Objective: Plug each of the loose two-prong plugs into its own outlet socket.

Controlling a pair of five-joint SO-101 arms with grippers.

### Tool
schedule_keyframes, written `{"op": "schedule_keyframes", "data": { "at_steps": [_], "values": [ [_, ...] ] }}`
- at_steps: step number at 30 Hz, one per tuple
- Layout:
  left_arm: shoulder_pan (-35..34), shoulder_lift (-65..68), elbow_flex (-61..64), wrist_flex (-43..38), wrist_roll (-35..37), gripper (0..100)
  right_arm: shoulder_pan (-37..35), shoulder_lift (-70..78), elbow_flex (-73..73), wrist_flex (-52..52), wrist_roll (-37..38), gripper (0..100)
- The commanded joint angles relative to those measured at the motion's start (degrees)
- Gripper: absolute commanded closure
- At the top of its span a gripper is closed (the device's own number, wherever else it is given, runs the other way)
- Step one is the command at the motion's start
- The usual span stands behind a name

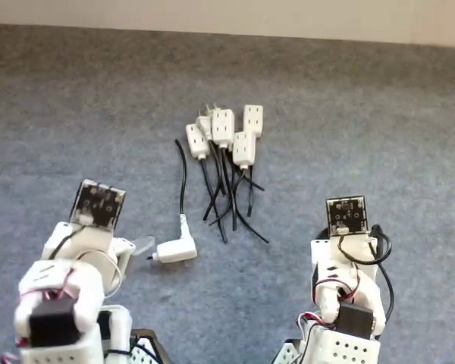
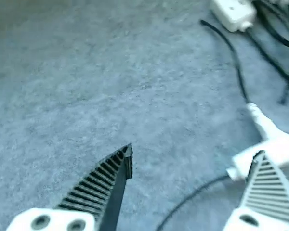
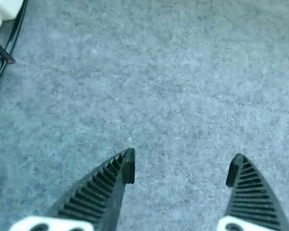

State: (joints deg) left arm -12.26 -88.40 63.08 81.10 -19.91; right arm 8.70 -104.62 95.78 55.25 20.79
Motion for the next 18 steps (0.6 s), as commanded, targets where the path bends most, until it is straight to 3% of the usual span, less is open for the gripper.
{"op": "schedule_keyframes", "data": {
  "at_steps": [1, 5, 9, 18],
  "values": [
    [9.7, 24.4, -23.6, 11.1, -0.8, 63, 0.4, -0.4, 6.8, 0.1, 0.6, 69.8],
    [20.9, 45.3, -38.6, 19.7, -2.1, 63, 0.4, -0.4, 6.8, 0.1, 0.6, 69.8],
    [27.7, 58.2, -43.7, 19.8, -7.0, 63, 0.4, -0.4, 6.8, 0.1, 0.6, 69.8],
    [23.5, 64.7, -39.6, 16.9, -20.0, 63, 0.4, -0.4, 6.8, 0.1, 0.6, 69.8]
  ]
}}
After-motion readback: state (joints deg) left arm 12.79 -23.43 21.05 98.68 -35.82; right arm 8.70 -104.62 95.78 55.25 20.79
